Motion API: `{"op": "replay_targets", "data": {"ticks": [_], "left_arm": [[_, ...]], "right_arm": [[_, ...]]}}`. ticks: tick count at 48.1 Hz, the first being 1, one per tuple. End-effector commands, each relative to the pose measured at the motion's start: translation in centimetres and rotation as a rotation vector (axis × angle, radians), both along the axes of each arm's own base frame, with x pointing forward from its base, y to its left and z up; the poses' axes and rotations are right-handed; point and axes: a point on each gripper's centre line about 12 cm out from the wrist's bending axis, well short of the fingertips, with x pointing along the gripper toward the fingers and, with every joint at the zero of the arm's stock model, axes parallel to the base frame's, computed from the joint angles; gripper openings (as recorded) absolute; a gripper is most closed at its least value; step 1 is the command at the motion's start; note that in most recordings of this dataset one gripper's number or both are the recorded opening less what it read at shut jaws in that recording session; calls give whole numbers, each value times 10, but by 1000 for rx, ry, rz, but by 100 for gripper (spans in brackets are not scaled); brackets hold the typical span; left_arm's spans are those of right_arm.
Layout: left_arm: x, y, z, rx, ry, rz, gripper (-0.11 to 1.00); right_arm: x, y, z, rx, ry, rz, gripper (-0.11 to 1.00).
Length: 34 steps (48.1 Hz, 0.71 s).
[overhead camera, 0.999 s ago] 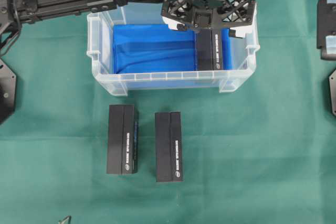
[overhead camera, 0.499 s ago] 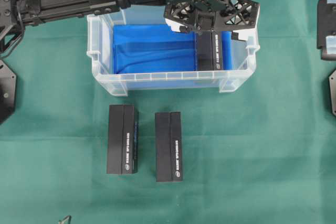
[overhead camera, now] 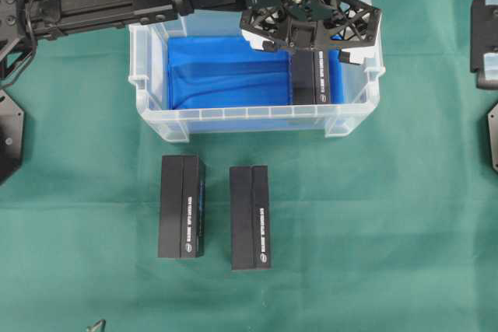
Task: Take the box out of the case with the left arm.
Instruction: 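Swing the left gripper over the case toward the right black box, then lower the open left gripper around the right black box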
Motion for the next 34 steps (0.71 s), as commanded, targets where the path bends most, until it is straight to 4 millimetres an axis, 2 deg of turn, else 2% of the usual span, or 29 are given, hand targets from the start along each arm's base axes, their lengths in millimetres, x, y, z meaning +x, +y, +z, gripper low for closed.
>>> {"op": "replay_targets", "data": {"ticks": [1,34], "left_arm": [[-2,-1,15,6,-32,0,89],[-4,-1,15,4,-17,6,89]], "right_arm": [[1,0,4,1,-16,-1,0],[1,1,4,4,-16,-2,0]]}}
